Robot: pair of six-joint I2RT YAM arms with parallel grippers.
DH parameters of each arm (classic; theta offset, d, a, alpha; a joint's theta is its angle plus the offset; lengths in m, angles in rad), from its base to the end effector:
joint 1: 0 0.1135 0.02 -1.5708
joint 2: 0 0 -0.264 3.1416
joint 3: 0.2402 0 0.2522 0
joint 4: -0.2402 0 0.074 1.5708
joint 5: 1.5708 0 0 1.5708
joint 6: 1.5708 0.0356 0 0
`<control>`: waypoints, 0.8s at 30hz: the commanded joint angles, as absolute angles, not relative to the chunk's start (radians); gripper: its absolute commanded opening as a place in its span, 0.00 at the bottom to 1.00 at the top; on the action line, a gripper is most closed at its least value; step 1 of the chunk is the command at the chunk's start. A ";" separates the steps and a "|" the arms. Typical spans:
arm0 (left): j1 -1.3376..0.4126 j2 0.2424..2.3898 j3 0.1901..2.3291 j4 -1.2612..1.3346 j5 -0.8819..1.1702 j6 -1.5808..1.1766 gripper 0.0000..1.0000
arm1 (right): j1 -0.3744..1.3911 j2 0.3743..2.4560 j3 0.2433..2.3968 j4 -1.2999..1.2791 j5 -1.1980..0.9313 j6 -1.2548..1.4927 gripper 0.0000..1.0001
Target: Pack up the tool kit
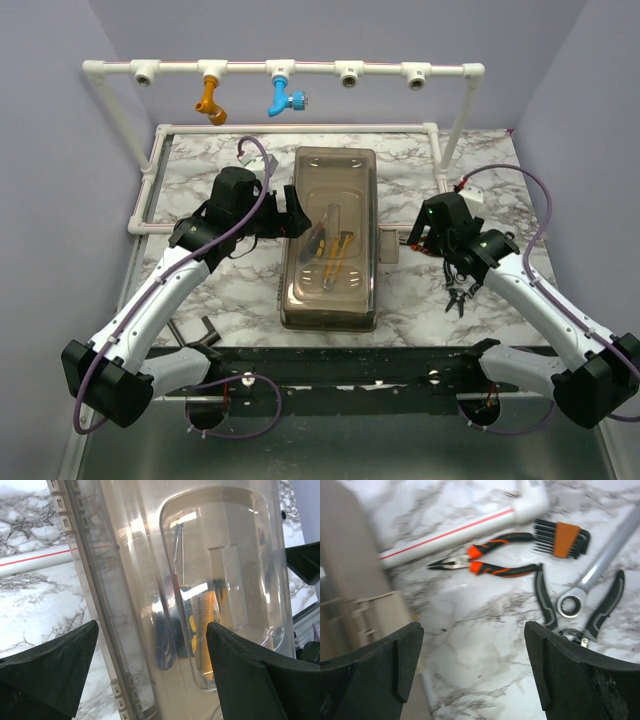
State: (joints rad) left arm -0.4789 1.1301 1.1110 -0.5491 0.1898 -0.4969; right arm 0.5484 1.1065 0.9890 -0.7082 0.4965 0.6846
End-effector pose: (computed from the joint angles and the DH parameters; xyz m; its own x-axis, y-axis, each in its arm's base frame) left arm 0.2146 -0.1190 0.3490 -0.7028 -0.1626 -0.6925 0.2942 0.8199 -0.4910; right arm 0.1996 0.1020 0.3030 -0.6015 0.2841 -0.7467 0.2551 0.9540 0.1575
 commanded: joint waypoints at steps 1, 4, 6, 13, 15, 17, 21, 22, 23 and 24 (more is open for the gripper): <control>-0.473 1.148 1.172 -0.536 0.213 -0.475 0.90 | 0.403 1.124 0.873 -0.628 0.410 0.648 0.89; -0.473 1.161 1.185 -0.536 0.204 -0.479 0.90 | 0.301 1.124 0.754 -0.496 0.203 0.640 0.83; -0.475 1.151 1.179 -0.519 0.199 -0.476 0.91 | 0.243 1.129 0.676 -0.395 0.069 0.647 0.77; -0.484 1.151 1.213 -0.534 0.156 -0.438 0.99 | 0.184 1.170 0.493 -0.048 -0.292 0.710 0.09; -0.491 1.171 1.231 -0.542 0.149 -0.436 0.99 | 0.184 1.216 0.486 0.023 -0.371 0.724 0.01; -0.495 1.191 1.242 -0.542 0.152 -0.444 0.99 | 0.184 1.254 0.475 0.096 -0.429 0.739 0.00; -0.502 1.222 1.244 -0.514 0.167 -0.459 0.99 | 0.184 1.332 0.448 0.261 -0.540 0.775 0.01; -0.502 1.230 1.242 -0.507 0.171 -0.459 0.99 | 0.184 1.358 0.440 0.320 -0.582 0.792 0.01; -0.502 1.237 1.241 -0.502 0.173 -0.460 0.99 | 0.184 1.382 0.435 0.374 -0.618 0.807 0.01; -0.502 1.248 1.241 -0.500 0.173 -0.461 0.99 | 0.184 1.412 0.431 0.423 -0.659 0.825 0.01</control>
